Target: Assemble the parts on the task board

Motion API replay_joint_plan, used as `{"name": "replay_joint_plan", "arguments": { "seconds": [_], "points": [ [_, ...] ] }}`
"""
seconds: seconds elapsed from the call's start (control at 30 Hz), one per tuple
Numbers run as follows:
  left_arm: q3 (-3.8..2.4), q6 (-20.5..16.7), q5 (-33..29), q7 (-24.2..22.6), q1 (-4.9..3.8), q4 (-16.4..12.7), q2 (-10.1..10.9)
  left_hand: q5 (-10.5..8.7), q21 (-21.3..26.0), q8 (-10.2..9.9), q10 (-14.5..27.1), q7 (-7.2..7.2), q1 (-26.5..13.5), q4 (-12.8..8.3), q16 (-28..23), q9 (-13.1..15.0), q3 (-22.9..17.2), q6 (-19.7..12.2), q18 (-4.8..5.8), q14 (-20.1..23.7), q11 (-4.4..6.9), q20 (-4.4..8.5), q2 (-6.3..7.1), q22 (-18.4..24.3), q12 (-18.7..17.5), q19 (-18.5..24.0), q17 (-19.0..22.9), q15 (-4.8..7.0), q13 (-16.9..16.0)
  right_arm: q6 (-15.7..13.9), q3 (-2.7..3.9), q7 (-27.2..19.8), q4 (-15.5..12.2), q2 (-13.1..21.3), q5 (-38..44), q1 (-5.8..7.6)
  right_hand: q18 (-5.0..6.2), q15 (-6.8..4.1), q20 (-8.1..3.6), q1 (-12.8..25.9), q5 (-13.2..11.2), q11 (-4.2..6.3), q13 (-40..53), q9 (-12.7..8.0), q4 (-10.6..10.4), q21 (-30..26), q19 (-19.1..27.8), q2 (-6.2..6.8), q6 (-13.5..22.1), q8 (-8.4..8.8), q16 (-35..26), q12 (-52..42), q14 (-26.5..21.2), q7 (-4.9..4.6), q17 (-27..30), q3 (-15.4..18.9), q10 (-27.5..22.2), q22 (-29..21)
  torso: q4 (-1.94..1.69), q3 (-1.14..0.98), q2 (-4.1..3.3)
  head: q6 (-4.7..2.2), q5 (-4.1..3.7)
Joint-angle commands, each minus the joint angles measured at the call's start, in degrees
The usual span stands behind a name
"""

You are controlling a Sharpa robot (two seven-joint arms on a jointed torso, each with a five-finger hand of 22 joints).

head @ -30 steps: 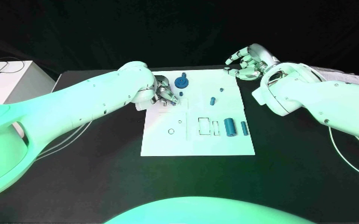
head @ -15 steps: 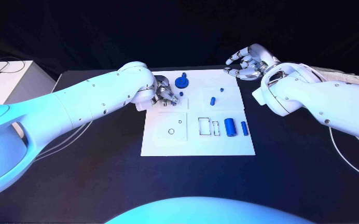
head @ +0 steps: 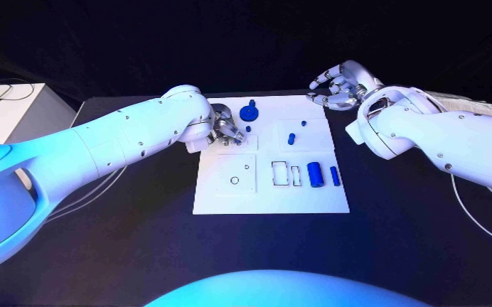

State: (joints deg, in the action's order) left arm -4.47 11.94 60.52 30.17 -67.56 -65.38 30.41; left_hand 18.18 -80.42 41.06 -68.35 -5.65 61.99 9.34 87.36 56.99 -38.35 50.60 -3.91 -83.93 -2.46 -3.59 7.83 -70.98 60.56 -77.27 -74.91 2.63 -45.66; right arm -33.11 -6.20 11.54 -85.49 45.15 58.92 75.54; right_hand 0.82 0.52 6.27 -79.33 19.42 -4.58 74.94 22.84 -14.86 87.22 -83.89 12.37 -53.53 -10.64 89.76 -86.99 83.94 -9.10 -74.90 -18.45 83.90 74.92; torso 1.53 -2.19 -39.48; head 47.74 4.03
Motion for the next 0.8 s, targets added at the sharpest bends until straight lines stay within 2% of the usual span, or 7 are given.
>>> {"name": "replay_joint_plan", "arguments": {
  "seconds": [0.03, 0.5, 0.8],
  "points": [
    [0.32, 0.01, -0.77, 0.22, 0.56, -0.09, -0.22, 0.30, 0.18, -18.12, 1.42, -0.47, 1.46, -11.81, -0.25, -0.08, -12.15, 0.10, -0.51, -4.49, 1.02, -0.13, -1.33, 0.07, -0.33, 0.38, -11.20, -0.49, 0.08, 0.76, 0.02, -0.16, -0.05, -0.01, 0.49, -0.03, -0.06, -0.52, -0.40, 0.64, 0.18, 0.34, 11.69, 0.09, -0.18, -0.14, -4.71, 0.02, 0.50, -0.23, -0.15, 0.21, 5.80, 0.07, -14.04, -0.28, 2.84, 12.84, -0.01, -0.02, -0.03, -0.01, 0.05],
    [0.20, -2.90, 0.99, -0.18, 0.58, -0.88, 0.02, 0.32, -0.04, -18.41, 0.95, -0.46, 1.42, -12.35, -0.12, -0.11, -13.02, 0.66, -0.47, -4.56, 1.03, -0.17, -1.50, -0.26, 0.10, 0.20, -11.35, -0.51, -0.26, 0.83, 0.01, -0.19, 0.03, -0.15, 0.49, -0.23, -0.06, -0.52, -0.40, 0.64, 0.18, 0.34, 11.69, 0.09, -0.18, -0.14, -4.71, 0.02, 0.50, -0.23, -0.15, 0.21, 5.80, 0.07, -14.04, -0.28, 2.84, 12.84, 0.01, -0.02, -0.07, 0.07, 0.18],
    [0.04, -3.50, 1.56, -0.25, 0.59, -1.19, 0.00, 0.37, -0.16, -18.45, 0.79, -0.45, 1.39, -12.48, -0.06, -0.09, -13.15, 0.78, -0.43, -4.59, 1.04, -0.17, -1.48, -0.47, 0.25, 0.06, -11.43, -0.50, -0.42, 0.83, 0.01, -0.17, -0.03, -0.10, 0.49, -0.28, -0.03, -0.52, -0.41, 0.69, 0.20, 0.34, 11.67, 0.14, -0.23, -0.23, -4.67, 0.04, 0.56, -0.25, -0.15, 0.23, 5.79, 0.07, -14.03, -0.31, 2.82, 12.77, 0.06, -0.04, -0.02, 0.28, 0.17]
  ]
}}
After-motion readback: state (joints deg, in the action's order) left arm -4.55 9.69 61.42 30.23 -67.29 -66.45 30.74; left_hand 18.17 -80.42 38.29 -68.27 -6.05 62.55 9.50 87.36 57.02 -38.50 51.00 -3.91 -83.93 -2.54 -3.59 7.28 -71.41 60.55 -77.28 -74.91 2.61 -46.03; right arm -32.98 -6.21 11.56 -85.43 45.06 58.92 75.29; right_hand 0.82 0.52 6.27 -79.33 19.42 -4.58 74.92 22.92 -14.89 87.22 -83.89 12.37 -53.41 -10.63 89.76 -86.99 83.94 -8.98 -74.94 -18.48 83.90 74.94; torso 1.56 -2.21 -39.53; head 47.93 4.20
